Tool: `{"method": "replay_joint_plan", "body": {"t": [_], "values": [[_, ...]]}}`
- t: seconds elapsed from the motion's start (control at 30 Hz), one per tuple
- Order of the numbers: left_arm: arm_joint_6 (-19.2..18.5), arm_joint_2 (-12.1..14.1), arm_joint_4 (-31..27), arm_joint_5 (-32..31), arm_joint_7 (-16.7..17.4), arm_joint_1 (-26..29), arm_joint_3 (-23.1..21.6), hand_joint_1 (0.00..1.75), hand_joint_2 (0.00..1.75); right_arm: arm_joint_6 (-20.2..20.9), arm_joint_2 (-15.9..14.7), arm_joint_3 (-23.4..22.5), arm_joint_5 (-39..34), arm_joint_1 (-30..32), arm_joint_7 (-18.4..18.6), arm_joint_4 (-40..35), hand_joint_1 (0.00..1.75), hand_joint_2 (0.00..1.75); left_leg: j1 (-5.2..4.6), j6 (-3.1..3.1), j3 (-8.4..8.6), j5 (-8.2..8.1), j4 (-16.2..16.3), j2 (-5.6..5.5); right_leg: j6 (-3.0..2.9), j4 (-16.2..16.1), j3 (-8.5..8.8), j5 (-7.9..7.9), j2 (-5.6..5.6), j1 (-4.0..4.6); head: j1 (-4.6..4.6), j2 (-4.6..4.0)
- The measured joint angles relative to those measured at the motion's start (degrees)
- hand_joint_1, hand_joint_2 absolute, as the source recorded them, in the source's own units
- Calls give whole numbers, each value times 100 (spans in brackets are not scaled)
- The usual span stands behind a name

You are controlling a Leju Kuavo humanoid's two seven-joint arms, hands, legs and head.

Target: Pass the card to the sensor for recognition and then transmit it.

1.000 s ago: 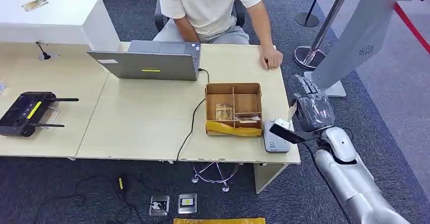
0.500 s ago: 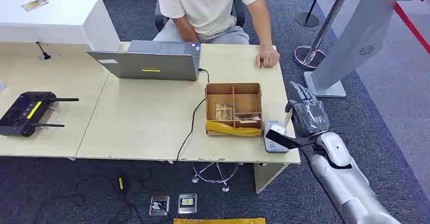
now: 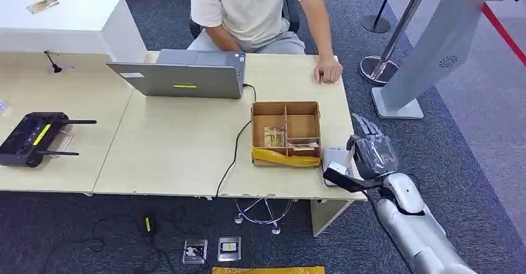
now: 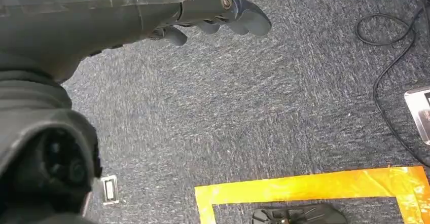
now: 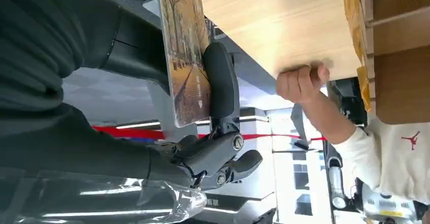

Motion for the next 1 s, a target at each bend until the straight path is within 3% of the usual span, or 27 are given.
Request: {"method": "replay_joint_plan", "body": {"t": [1.0], "values": [[-37,15,0,-77,0,-2,-2,0,0,-229,74,0,-312,256,15,260,175,175,0,0,9,0,0,8,0,-1,6,0,7,0,0,0]]}}
